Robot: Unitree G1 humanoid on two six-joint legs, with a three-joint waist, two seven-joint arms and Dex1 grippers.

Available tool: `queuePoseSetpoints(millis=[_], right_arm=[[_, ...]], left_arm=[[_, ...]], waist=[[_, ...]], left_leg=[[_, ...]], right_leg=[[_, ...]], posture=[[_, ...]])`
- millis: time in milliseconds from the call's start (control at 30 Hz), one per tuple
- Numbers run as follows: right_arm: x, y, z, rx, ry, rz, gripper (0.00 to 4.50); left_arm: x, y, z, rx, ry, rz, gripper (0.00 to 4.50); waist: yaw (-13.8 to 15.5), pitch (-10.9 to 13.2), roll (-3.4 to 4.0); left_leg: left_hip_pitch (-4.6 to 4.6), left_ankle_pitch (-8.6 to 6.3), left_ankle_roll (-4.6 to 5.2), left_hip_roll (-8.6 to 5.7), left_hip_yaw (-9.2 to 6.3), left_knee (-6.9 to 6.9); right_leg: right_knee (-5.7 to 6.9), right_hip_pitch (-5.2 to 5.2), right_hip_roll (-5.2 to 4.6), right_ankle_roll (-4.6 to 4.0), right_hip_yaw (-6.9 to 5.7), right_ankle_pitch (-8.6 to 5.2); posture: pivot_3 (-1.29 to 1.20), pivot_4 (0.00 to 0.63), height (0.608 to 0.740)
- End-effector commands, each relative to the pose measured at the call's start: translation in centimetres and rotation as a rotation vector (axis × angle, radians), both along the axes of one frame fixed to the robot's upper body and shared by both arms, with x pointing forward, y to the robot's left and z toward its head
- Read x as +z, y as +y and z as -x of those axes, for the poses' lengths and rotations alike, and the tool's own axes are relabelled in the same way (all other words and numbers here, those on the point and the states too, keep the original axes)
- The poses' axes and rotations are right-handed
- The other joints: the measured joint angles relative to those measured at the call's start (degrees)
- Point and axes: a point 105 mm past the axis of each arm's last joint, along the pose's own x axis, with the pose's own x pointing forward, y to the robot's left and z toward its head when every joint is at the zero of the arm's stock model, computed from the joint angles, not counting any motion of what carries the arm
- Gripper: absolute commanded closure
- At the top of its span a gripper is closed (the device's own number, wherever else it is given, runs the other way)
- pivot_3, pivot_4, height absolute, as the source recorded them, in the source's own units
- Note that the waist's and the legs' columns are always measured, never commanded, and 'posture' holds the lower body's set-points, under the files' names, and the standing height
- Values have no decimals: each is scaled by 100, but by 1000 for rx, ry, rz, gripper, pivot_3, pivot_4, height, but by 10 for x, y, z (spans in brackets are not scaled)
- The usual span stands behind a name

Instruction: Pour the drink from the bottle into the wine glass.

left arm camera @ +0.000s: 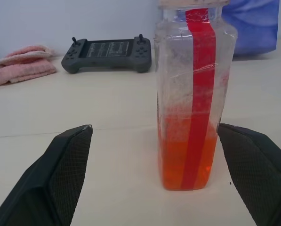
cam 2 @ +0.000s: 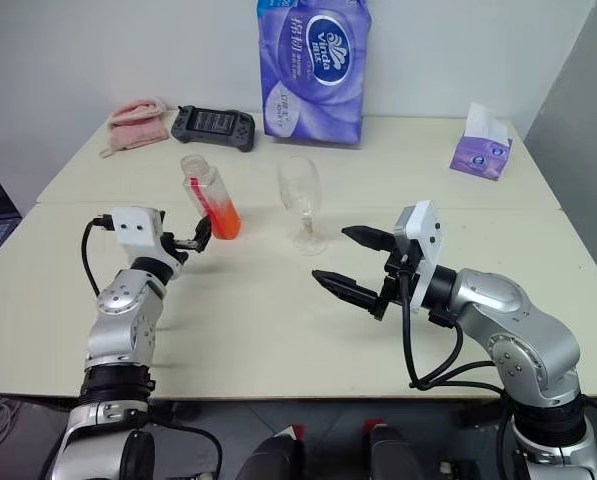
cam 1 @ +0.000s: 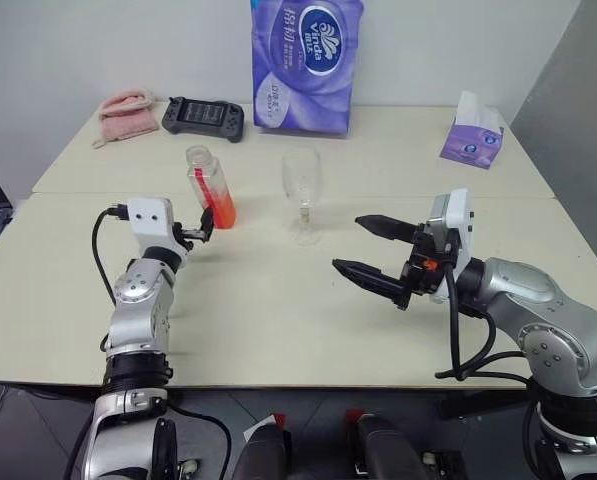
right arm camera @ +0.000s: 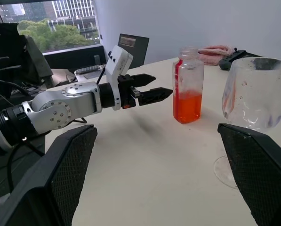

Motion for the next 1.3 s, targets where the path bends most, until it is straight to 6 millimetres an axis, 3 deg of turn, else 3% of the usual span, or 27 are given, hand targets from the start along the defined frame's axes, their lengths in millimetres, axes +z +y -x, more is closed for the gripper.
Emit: queuePoseSetpoints(millis=[33, 300, 700, 800, 967, 1033, 1300], right_arm=[[10, 1, 7, 6, -57, -8, 29], [11, 0, 5, -12, -68, -2, 29], [16, 0, 5, -36, -75, -4, 29], [17, -1, 5, -50, -74, -5, 0], [17, -3, 5, -65, -73, -9, 0], [16, -3, 4, -67, -72, -9, 0], [14, -5, 0, -98, -79, -6, 0]], left_arm=[[18, -3, -8, -32, -55, -33, 0], [22, -13, -29, -72, -58, -33, 0], [26, -6, -51, -19, -64, -17, 0], [23, -9, -53, -29, -54, -13, 597], [21, -8, -53, -32, -50, -12, 2274], [21, -6, -53, -28, -46, -13, 2724], [27, -8, -54, -42, -57, -66, 2792]], waist=[[0, 0, 0], [0, 0, 0], [-4, 0, -1], [-4, 0, -1], [-6, 0, -1], [-6, 0, -1], [-10, 0, -1]], left_leg=[[0, 0, 0, 0, 0, 0], [-1, 0, 0, 0, 2, 0], [-5, 0, 0, -2, 3, 2], [-5, 0, 0, -2, 2, 2], [-5, 0, 0, -2, 2, 2], [-5, 0, 0, -2, 2, 2], [-5, 0, 0, -2, 3, 2]], right_leg=[[0, 0, 0, 0, -1, 0], [1, 0, 0, 0, -3, 0], [0, -3, 0, 1, -9, 1], [1, -3, 0, 1, -9, 1], [1, -4, 0, 1, -9, 1], [1, -4, 0, 1, -9, 1], [2, -4, 1, 1, -9, 1]], posture=[[0, 150, 740], [0, 150, 740], [0, 150, 740], [0, 150, 740], [0, 150, 740], [0, 150, 740], [0, 150, 740]])
